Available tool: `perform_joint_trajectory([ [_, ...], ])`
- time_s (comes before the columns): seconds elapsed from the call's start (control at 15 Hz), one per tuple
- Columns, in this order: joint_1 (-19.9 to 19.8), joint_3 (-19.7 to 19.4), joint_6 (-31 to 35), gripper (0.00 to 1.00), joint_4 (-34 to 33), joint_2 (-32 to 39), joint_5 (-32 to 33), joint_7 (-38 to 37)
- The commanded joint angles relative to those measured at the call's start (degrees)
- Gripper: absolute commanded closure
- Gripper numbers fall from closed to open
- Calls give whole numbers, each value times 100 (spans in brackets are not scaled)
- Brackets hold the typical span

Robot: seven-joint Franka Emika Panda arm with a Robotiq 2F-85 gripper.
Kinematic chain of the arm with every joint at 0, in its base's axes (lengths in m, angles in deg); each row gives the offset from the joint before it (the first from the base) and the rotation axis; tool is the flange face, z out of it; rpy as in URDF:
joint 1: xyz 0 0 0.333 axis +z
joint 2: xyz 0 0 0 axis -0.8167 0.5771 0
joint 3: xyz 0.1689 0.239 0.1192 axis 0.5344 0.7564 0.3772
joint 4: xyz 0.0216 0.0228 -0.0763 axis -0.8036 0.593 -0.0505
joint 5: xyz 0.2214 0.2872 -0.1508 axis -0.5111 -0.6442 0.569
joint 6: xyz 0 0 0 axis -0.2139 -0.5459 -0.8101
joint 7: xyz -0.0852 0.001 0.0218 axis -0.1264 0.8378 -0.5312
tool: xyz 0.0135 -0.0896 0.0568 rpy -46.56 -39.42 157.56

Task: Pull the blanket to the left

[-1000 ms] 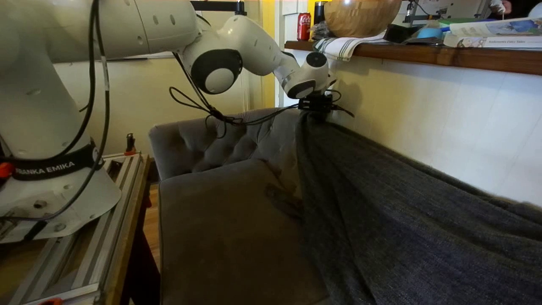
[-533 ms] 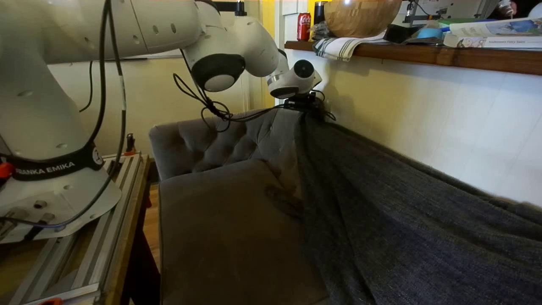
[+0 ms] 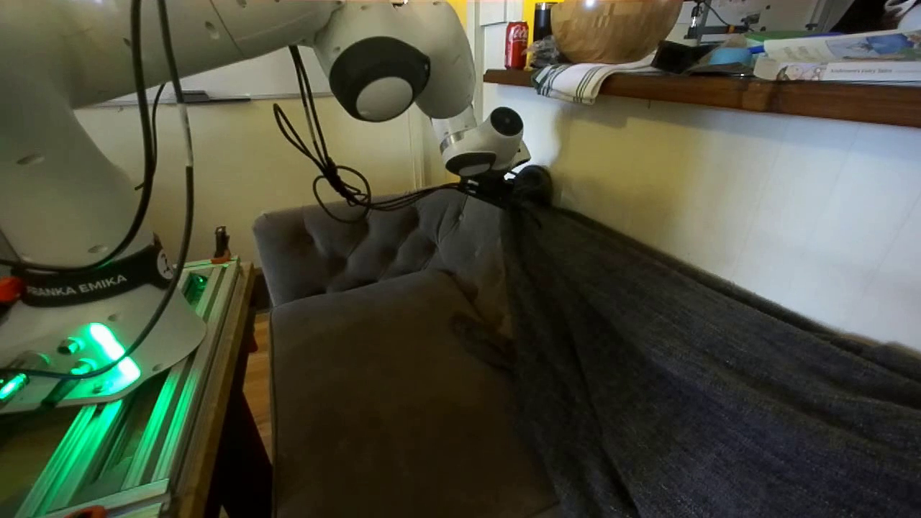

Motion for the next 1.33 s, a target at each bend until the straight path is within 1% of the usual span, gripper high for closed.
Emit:
perform_joint_trajectory([
  [0.0,-200,-330,274,0,1396,-861,-472,-997],
  [0.07,-241,-319,443,0,1672,-955,-603,-1212],
  [0.2,-431,-137,646,0,2227,-1105,-897,-1513],
  [0.27,-639,57,632,0,2498,-1088,-575,-1955],
  [0.4,-799,161,714,0,3087,-1300,-590,-2565],
  [0.53,-825,97,871,0,3696,-1657,-622,-3316],
  [0.73,-649,-178,1292,0,4609,-2381,-724,-4372],
  [0.8,-636,-217,1323,0,4926,-2622,-763,-4692],
  [0.93,-650,-249,1281,0,5570,-3161,-860,-5301],
  [1.27,-763,-128,1056,0,7071,-4518,-1328,-6516],
])
